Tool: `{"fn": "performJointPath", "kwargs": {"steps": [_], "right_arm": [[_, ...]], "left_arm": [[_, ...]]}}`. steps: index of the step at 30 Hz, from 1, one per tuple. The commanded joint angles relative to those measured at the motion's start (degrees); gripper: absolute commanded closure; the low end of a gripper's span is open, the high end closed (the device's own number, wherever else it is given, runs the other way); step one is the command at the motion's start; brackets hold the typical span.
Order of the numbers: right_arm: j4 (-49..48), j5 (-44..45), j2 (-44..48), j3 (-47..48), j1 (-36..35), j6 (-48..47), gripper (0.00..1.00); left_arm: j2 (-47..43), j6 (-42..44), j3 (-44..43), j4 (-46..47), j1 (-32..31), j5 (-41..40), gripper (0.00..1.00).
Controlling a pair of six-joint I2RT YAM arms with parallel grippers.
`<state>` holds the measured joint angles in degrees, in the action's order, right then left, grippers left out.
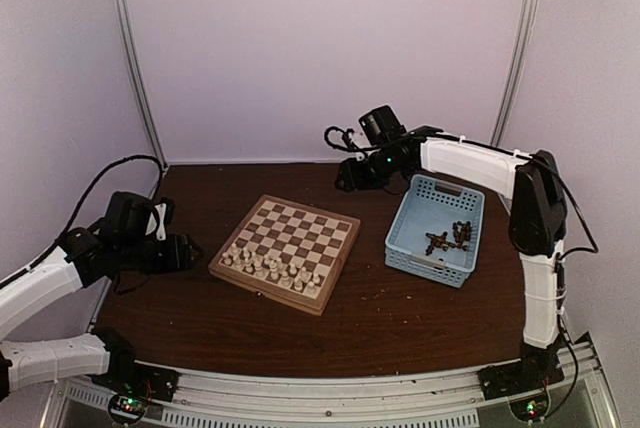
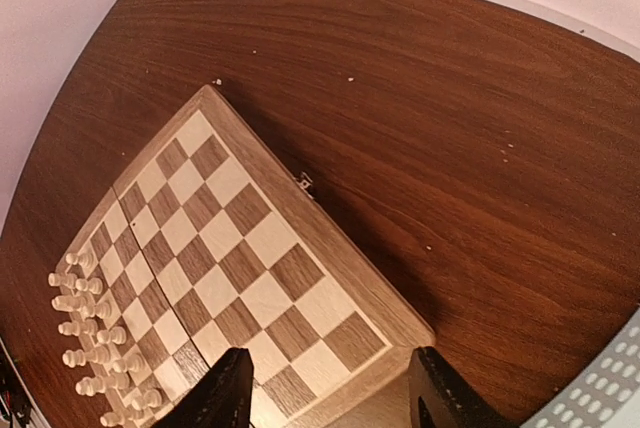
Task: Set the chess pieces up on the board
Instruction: Adjust the chessboard at the center of the board.
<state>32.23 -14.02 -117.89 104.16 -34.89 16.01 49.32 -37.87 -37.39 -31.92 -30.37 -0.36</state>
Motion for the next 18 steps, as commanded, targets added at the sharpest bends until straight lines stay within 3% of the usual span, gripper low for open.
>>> {"fn": "performJointPath", "kwargs": {"steps": [1, 5, 7, 11, 18], "right_arm": [[2.7, 3.0, -5.8, 8.0, -2.0, 3.5, 0.53], [4.5, 7.3, -11.8, 14.5, -2.0, 5.2, 0.89], [6.4, 8.8, -14.7, 18.0, -2.1, 5.1, 1.0], [10.7, 10.4, -19.9, 23.9, -1.9, 5.0, 1.0], [12.6, 9.7, -22.8, 24.6, -1.9, 4.5, 1.0]], "left_arm": [[-1.8, -4.3, 5.1, 2.9, 8.5, 10.8, 0.48], [1.8, -5.7, 7.7, 7.4, 11.8, 16.1, 0.85], [4.1, -6.0, 8.4, 9.4, 13.1, 18.0, 1.0], [8.5, -6.7, 9.5, 14.1, 13.7, 20.1, 1.0], [16.3, -7.0, 10.3, 20.8, 13.8, 20.2, 1.0]]}}
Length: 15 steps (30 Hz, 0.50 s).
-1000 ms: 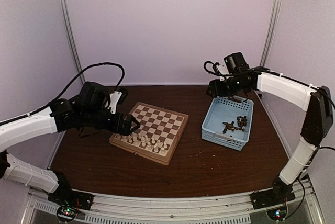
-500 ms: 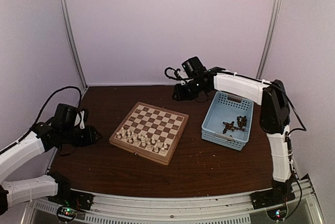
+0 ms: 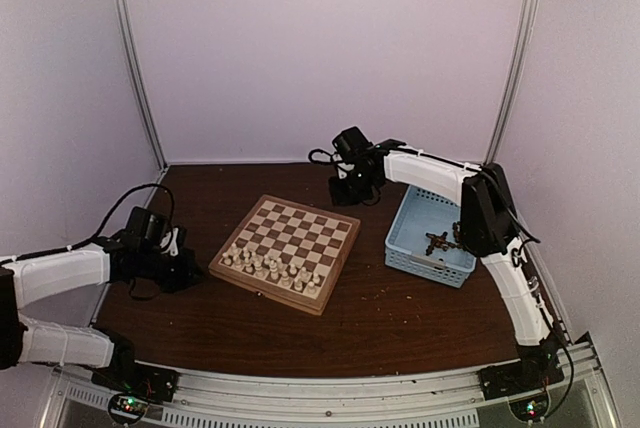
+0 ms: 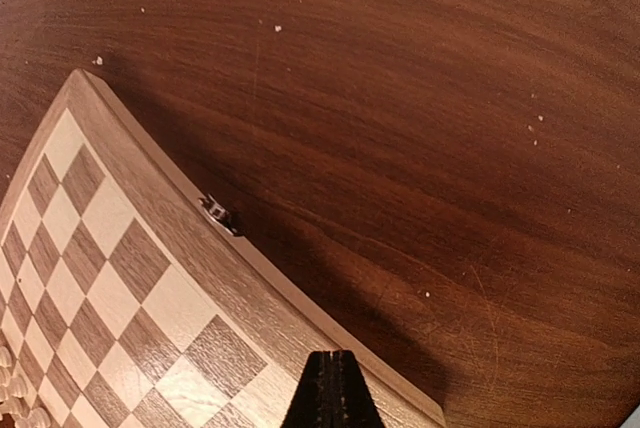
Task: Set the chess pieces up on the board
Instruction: Adjust the chessboard at the center of the board.
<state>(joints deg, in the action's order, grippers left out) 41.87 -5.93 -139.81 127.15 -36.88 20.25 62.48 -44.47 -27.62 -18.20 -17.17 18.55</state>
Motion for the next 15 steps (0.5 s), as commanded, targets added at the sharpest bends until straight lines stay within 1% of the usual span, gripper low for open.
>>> {"fn": "performJointPath", "kwargs": {"steps": [1, 8, 9, 12, 15], "right_arm": [[3.3, 1.8, -1.0, 1.5, 0.1, 0.1, 1.0], [6.0, 5.6, -1.5, 0.9, 0.1, -1.4, 1.0], [6.3, 7.4, -1.6, 0.9, 0.1, -1.6, 1.0], [7.9, 10.7, -1.9, 0.9, 0.1, -2.3, 1.0], [8.7, 11.8, -2.4, 1.0, 0.1, -3.0, 1.0]], "left_arm": [[4.2, -0.3, 0.5, 7.9, 0.6, 1.2, 1.0], [12.1, -0.6, -0.5, 13.3, 1.0, 0.2, 1.0], [13.0, -0.5, -0.7, 13.8, 1.0, 0.1, 1.0], [15.1, -0.3, -0.9, 14.6, 1.1, -0.5, 1.0], [16.5, -0.1, -0.9, 15.6, 1.1, -0.7, 1.0]]}}
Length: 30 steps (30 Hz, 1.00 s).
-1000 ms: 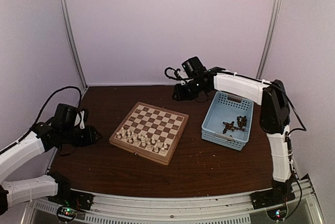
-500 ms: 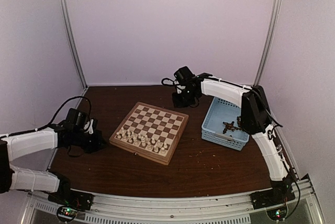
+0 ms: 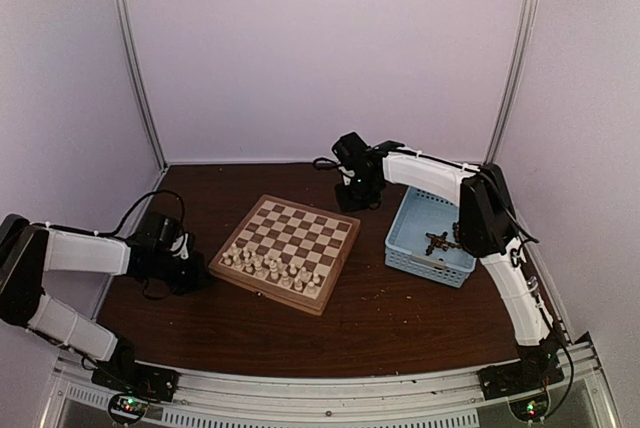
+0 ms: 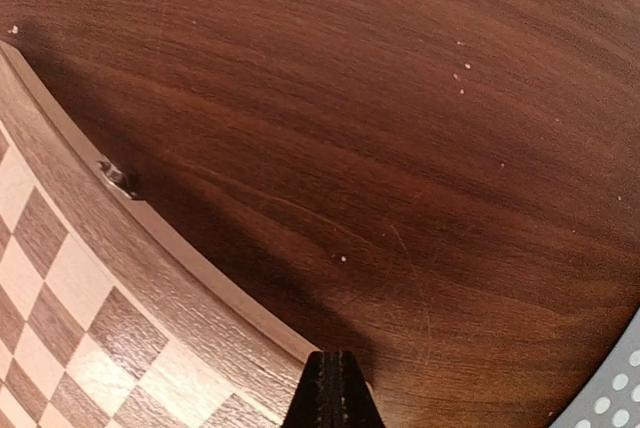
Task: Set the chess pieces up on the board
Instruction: Adjust the chessboard at the center of the board.
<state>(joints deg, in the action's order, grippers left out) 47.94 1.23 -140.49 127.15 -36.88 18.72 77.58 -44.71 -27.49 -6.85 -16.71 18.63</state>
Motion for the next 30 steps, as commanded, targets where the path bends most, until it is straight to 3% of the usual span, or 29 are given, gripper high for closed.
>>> {"fn": "performJointPath", "kwargs": {"steps": [1, 13, 21, 30], "right_arm": [[2.8, 4.7, -2.0, 1.0, 0.1, -1.6, 1.0], [2.6, -3.9, -3.2, -0.5, 0.3, -1.1, 1.0], [-5.2, -8.5, 7.9, -17.9, -0.8, -0.7, 1.0], [-10.5, -12.4, 15.6, -30.8, -4.1, 1.5, 1.0]], "left_arm": [[1.7, 0.1, -1.1, 4.5, 0.6, -0.8, 1.0], [4.7, 1.0, -2.5, 5.2, 1.3, -1.7, 1.0], [10.8, 0.6, -4.3, 9.7, 4.7, 2.2, 1.0], [17.4, 2.4, -12.7, 9.8, 7.7, 1.9, 1.0]]}}
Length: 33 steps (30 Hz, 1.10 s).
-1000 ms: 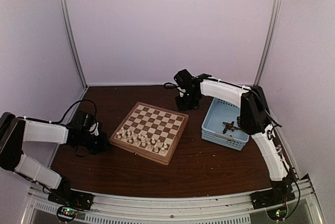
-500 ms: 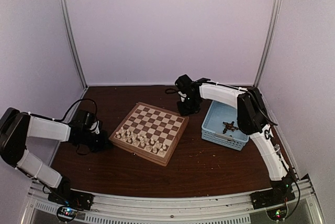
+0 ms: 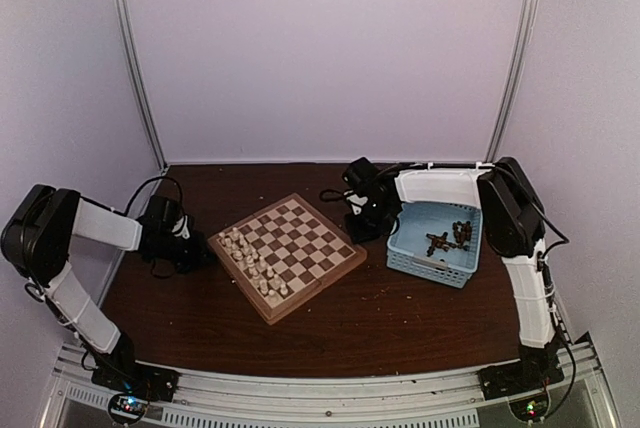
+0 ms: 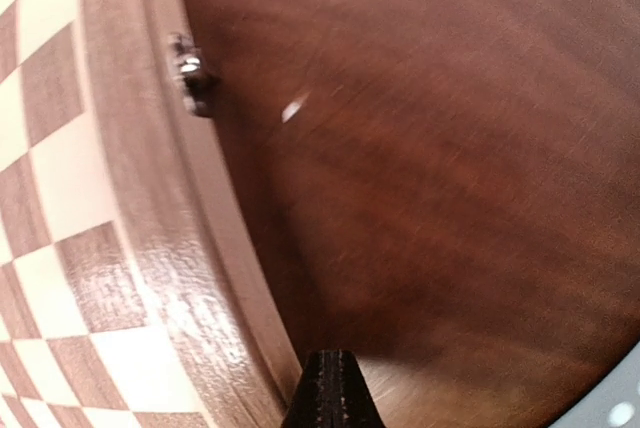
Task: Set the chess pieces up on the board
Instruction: Adjust the chessboard at the center of the board.
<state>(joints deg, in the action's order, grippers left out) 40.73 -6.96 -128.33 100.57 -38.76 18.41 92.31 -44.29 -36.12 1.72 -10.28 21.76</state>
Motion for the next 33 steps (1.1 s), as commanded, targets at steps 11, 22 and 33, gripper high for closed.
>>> {"fn": "performJointPath", "kwargs": {"steps": [11, 22, 33], "right_arm": [[-10.1, -4.0, 9.4, -14.0, -8.7, 8.4, 1.0], [-17.5, -3.2, 14.1, -22.4, -15.5, 15.0, 1.0], [-22.7, -3.8, 15.2, -24.9, -19.8, 17.0, 1.0]], "left_arm": [[13.0, 3.7, -16.4, -1.4, 3.2, 1.4, 1.0], [21.1, 0.1, -21.2, 6.2, 3.1, 12.6, 1.0], [23.2, 2.4, -27.0, 2.5, 1.1, 13.4, 1.0]]}}
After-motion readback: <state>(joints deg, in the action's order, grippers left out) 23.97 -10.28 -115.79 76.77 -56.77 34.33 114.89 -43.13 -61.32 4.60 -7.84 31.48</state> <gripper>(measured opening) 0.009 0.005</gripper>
